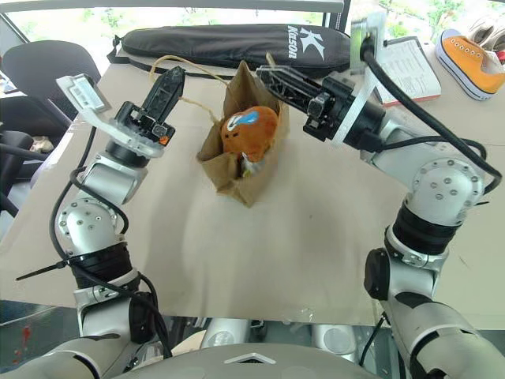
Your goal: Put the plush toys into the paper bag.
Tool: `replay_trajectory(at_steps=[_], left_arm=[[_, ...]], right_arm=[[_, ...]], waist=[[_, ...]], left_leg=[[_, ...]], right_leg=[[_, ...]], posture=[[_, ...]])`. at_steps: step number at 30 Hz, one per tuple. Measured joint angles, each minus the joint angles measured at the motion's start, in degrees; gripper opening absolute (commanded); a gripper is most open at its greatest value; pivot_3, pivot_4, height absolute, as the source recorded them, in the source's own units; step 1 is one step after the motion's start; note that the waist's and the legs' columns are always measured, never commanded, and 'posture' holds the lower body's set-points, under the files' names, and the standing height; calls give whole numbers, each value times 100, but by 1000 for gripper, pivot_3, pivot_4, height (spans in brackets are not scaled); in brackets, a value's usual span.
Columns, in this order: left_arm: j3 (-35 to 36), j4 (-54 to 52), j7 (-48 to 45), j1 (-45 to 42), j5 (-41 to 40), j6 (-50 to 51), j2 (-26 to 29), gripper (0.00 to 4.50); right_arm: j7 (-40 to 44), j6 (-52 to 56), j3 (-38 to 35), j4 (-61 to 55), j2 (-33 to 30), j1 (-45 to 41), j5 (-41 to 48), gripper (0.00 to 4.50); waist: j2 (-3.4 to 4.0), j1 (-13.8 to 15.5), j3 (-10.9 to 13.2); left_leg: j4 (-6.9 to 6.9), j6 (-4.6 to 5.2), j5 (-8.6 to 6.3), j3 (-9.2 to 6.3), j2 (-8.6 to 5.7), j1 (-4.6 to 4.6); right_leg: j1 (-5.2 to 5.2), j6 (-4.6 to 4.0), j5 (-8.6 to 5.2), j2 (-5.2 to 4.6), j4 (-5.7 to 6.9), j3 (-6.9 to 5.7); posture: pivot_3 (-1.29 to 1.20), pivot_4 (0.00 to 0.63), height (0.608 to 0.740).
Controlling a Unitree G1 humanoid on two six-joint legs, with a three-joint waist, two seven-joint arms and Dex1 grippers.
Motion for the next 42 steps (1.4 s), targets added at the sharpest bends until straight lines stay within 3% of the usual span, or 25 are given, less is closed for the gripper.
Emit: replay_trajectory(at_steps=[5,12,17,22,25,27,28,29,31,32,33,34,36,38,39,42], left_arm=[[-43,464,-179,-204,126,-19,90,0],[420,1620,-352,-1008,188,-235,470,0],[181,1871,-709,-1081,441,-233,483,0],[-517,2246,-1414,-1231,1390,-614,746,0],[-928,2570,-1671,-1309,1969,-840,784,0],[-1060,2730,-1878,-1469,2147,-861,800,0],[-1068,2736,-1913,-1481,2150,-862,808,352],[-1097,2734,-2127,-1549,2158,-872,866,740],[-1131,2608,-2510,-1561,2136,-798,1009,1506],[-1128,2551,-2582,-1556,2131,-749,1063,1977],[-1117,2474,-2653,-1528,2125,-701,1151,2140],[-1055,2150,-2841,-1303,2012,-394,1446,2735],[-1036,1943,-2925,-1081,1905,-176,1526,3334],[-1050,1624,-3097,-673,1896,-26,1736,4234],[-1053,1519,-3168,-481,1925,-11,1838,4471],[-1157,1091,-3229,-52,2050,-90,1852,4500]], right_arm=[[-526,-112,-142,57,-327,-141,249,47],[-957,-375,-335,473,-827,-306,454,47],[-1089,-510,-71,420,-730,-108,568,47],[-998,-730,426,267,-857,317,244,47],[-876,-849,443,274,-805,421,375,857],[-769,-970,430,216,-873,420,461,1861],[-765,-974,430,213,-881,420,466,1905],[-741,-980,426,208,-958,421,479,2673],[-642,-907,425,37,-1428,454,598,3412],[-580,-865,398,-64,-1619,490,648,3427],[-502,-811,371,-189,-1855,539,711,3427],[-205,-615,183,-604,-2558,883,997,3427],[-81,-550,28,-756,-2911,1139,1262,3427],[139,-471,-169,-989,-3521,1534,1430,3427],[235,-474,-276,-1068,-3715,1709,1440,3182],[475,-649,-195,-1212,-3902,2068,1110,2160]], waist=[[0,-3,0],[-2,-12,1],[-2,-1,2],[-2,0,2],[-1,2,3],[-2,1,4],[-2,1,4],[-2,-4,4],[1,-5,6],[1,-5,6],[1,-4,5],[0,1,5],[0,0,5],[0,-6,5],[0,-9,5],[-1,3,5]], left_leg=[[0,1,0,1,1,-2],[-12,2,-1,4,3,-4],[-21,0,0,5,4,-11],[-22,1,0,11,2,-7],[-23,1,0,11,3,-8],[-22,1,0,11,4,-9],[-22,1,0,10,4,-9],[-23,2,0,11,5,-9],[-24,1,0,11,6,-22],[-24,1,0,8,6,-24],[-26,2,-1,7,7,-24],[-35,2,-1,4,8,-21],[-34,3,-1,6,7,-22],[-34,4,-2,6,8,-22],[-34,6,-3,7,8,-20],[-33,17,-10,6,8,-6]], right_leg=[[0,0,0,6,-4,1],[-3,1,0,12,-17,6],[-11,1,0,8,-21,4],[-9,1,0,10,-23,8],[-12,1,0,12,-21,7],[-12,1,0,12,-22,7],[-12,1,0,12,-22,7],[-12,1,0,11,-23,8],[-25,1,-1,10,-23,8],[-26,1,-1,10,-24,6],[-26,1,-1,9,-26,5],[-23,1,-1,5,-31,5],[-24,1,-1,0,-30,6],[-23,1,-1,-4,-32,7],[-23,1,-1,-6,-31,8],[-10,1,-1,-6,-28,10]], posture=[[0,150,740],[0,150,740],[0,150,740],[0,150,740],[0,150,740],[0,150,740],[0,150,740],[0,150,740],[0,150,740],[0,150,740],[0,150,740],[0,150,740],[0,150,740],[0,150,740],[0,150,740],[0,150,740]])
